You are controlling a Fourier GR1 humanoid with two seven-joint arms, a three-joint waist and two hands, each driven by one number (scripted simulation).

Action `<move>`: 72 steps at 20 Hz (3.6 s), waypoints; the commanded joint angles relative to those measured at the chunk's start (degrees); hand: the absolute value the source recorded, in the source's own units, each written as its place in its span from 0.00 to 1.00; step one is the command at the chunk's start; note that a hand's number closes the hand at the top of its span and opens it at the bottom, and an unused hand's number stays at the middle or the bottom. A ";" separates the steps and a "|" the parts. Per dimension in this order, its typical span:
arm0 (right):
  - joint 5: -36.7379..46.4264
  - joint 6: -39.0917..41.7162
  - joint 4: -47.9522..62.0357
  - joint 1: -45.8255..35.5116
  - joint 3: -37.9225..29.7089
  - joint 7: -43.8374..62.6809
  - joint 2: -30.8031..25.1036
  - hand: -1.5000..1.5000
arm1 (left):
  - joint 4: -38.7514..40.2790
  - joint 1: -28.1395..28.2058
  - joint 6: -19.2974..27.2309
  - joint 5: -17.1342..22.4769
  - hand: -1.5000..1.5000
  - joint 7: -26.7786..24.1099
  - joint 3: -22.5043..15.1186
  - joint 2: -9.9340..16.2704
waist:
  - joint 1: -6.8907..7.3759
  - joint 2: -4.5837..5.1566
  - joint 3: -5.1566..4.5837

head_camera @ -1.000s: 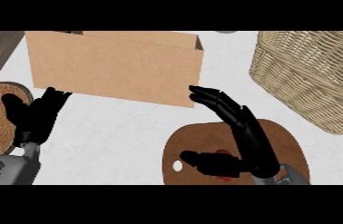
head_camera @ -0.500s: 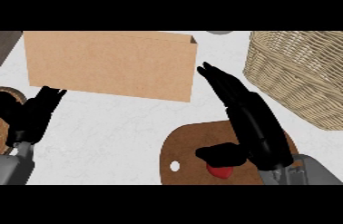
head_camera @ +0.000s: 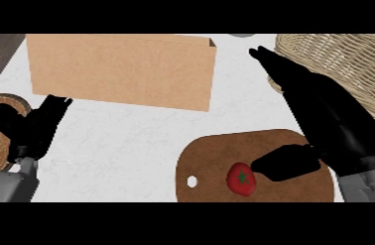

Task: Pick the tomato from the cutting board and place it in the basket

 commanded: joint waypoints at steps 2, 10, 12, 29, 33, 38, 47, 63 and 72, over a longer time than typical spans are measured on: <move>-15.51 10.22 -5.00 -1.56 -3.46 14.37 -2.90 0.00 | 1.56 -0.15 0.05 -0.46 0.50 -1.17 -0.25 -1.67 | -0.77 0.21 0.04; -33.02 3.24 -19.77 5.86 -13.90 17.49 -13.36 0.00 | 2.54 -2.50 0.27 -0.70 0.50 1.40 0.90 -1.70 | -1.49 0.35 0.21; -33.59 2.76 -20.18 9.05 -20.71 12.91 -16.32 0.00 | -0.43 -0.08 -0.14 -1.45 0.50 0.41 0.70 -1.68 | -0.14 0.61 0.29; 13.24 -10.10 -15.87 39.57 2.27 -18.35 2.74 0.00 | 0.14 -2.68 -3.01 -4.00 0.50 2.01 2.70 -3.77 | 1.25 0.97 0.35; 13.46 -14.72 -8.85 41.90 0.38 -27.52 6.74 0.00 | 1.63 -5.49 -0.92 -6.23 0.50 4.74 2.59 -5.51 | 1.07 1.06 0.36; 20.80 -12.99 -2.10 40.03 6.22 -24.53 10.54 0.00 | 1.30 -4.85 -4.62 -5.56 0.50 4.97 4.99 -5.16 | 1.35 1.03 0.30; 18.27 -8.89 5.73 42.80 0.01 -32.29 9.62 0.00 | -3.05 -0.43 -5.25 -8.69 0.50 4.84 7.05 -6.88 | 1.40 0.96 0.32; 18.91 -3.99 -1.50 50.18 -1.76 -39.61 11.94 0.00 | 2.53 -2.75 -9.87 -12.58 0.50 2.27 10.88 -11.55 | 1.19 0.98 0.30; 29.56 -5.66 3.96 47.58 1.83 -35.72 17.51 0.00 | 2.53 -3.95 -10.45 -15.12 0.50 3.95 12.59 -11.81 | 1.29 1.00 0.30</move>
